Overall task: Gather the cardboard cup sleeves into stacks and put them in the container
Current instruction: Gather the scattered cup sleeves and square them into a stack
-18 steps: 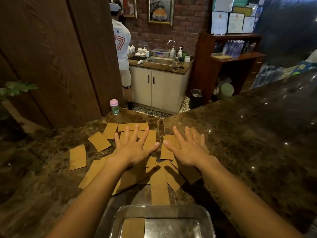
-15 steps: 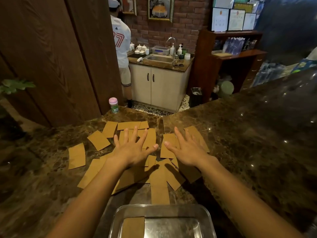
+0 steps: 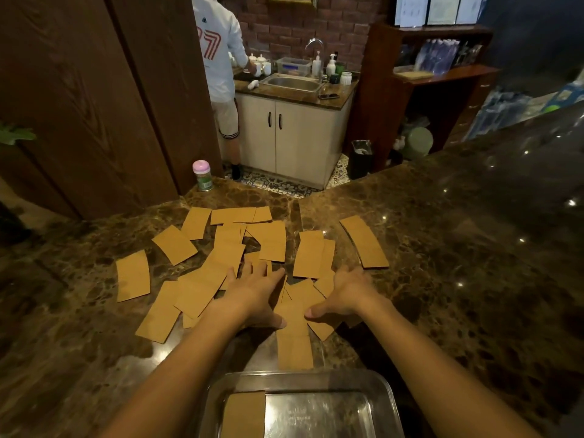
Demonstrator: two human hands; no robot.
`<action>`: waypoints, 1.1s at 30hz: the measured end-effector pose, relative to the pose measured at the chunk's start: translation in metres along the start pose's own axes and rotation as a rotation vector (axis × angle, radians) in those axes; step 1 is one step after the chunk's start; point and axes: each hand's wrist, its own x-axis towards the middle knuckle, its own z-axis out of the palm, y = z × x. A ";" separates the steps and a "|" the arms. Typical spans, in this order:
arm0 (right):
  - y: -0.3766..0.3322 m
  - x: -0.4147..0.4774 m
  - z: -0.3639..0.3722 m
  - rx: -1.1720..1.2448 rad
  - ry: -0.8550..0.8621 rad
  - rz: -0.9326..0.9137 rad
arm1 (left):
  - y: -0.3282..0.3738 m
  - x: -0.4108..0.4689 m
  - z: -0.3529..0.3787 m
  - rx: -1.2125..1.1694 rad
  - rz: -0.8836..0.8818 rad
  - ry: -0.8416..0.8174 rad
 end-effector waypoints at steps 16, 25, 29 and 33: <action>0.000 0.004 0.018 0.329 0.055 -0.003 | 0.009 -0.012 0.008 -0.022 0.183 0.141; 0.024 0.006 -0.005 0.671 -0.001 -0.177 | 0.017 -0.021 -0.008 -0.626 0.173 0.334; 0.036 -0.004 -0.026 0.918 0.011 -0.239 | 0.015 -0.025 -0.019 -0.967 0.180 0.495; 0.033 -0.022 -0.042 1.162 0.015 -0.300 | 0.021 -0.024 -0.029 -1.391 0.102 0.510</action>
